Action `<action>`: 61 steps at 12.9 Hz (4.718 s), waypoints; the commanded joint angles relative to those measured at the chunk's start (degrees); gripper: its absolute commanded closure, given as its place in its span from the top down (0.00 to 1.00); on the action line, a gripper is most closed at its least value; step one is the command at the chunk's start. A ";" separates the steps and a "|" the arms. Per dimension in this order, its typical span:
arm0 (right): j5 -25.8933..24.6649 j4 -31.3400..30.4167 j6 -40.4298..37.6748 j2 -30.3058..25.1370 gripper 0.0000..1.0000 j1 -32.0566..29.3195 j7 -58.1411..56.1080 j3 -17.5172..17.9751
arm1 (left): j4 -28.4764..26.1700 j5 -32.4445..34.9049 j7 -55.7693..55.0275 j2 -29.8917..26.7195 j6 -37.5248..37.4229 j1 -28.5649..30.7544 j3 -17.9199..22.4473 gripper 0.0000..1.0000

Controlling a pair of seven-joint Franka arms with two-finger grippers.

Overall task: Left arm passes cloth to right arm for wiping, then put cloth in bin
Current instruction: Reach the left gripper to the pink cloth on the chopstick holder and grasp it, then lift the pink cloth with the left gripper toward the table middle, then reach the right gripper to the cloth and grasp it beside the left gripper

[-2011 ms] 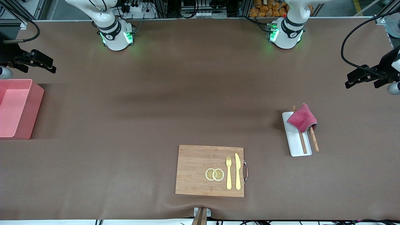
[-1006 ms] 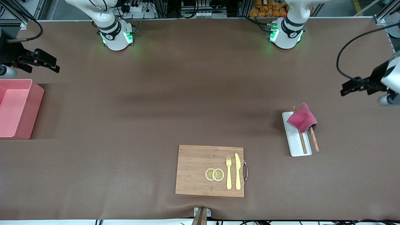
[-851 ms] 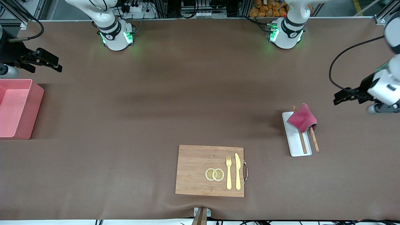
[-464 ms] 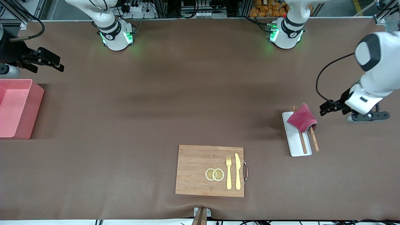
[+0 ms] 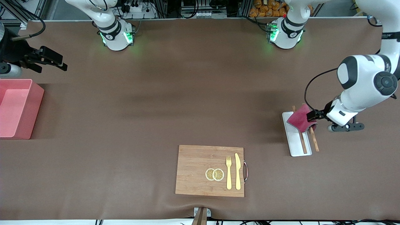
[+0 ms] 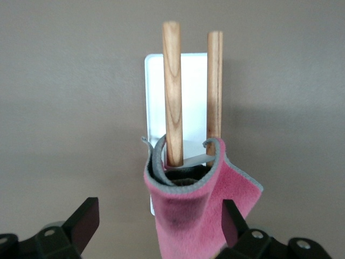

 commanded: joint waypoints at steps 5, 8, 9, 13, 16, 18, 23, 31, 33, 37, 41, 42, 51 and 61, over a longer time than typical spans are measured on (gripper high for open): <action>1.00 0.63 1.98 0.77 1.00 1.90 0.36 -0.09 | 1.31 1.32 -0.81 2.10 0.38 -0.67 -0.25 0.00; 1.08 0.71 3.76 2.09 1.00 1.91 0.18 -0.09 | 2.01 1.32 -0.98 1.57 0.03 -1.90 -0.25 0.00; 1.61 0.71 3.76 2.79 1.00 1.73 0.18 -0.09 | 2.19 1.24 -1.33 1.05 -0.23 -2.07 -0.59 0.00; 1.97 0.45 3.85 3.84 1.00 2.51 -0.17 0.00 | 9.18 1.06 -15.52 -0.37 -8.73 -3.04 -9.53 0.00; -1.46 1.50 3.33 6.66 1.00 5.86 0.45 -0.09 | 18.77 0.44 -35.62 2.61 -12.19 -5.57 -19.03 0.00; -1.46 1.42 3.32 7.18 1.00 5.42 -0.25 -0.17 | 24.13 0.36 -46.63 6.21 -12.19 -10.57 -20.63 0.00; -0.76 1.16 3.32 9.91 1.00 5.68 -0.61 -0.35 | 41.55 -1.23 -84.15 19.05 -5.81 -25.35 -19.93 0.00; 18.02 -0.87 2.62 16.84 1.00 -2.30 2.38 -0.44 | 41.56 -1.05 -129.52 22.13 20.40 -40.73 -7.20 0.00; 23.92 -1.22 2.88 17.82 1.00 -4.07 1.86 -0.44 | 41.56 -1.05 -131.93 22.22 20.59 -42.32 -5.70 0.00; 28.24 -0.35 9.37 18.70 1.00 -0.05 -4.00 -0.17 | 41.65 -1.14 -134.22 22.22 20.94 -42.68 -5.70 0.00; 27.98 -0.08 19.03 18.70 1.00 8.64 -12.11 -0.17 | 41.65 -1.22 -137.12 22.31 23.40 -42.42 -5.70 0.00; 27.89 -0.08 21.32 18.79 1.00 10.32 -12.21 -0.17 | 41.65 -1.31 -137.21 22.31 24.01 -42.42 -5.78 0.00; 19.89 -1.22 31.61 18.96 1.00 16.93 -25.39 -0.17 | 41.47 -1.23 -137.48 22.84 24.46 -42.68 -5.78 0.00; 23.83 -1.22 35.40 20.99 0.19 17.72 -25.04 -0.09 | 41.30 -1.05 -137.04 23.28 24.46 -42.68 -5.70 0.00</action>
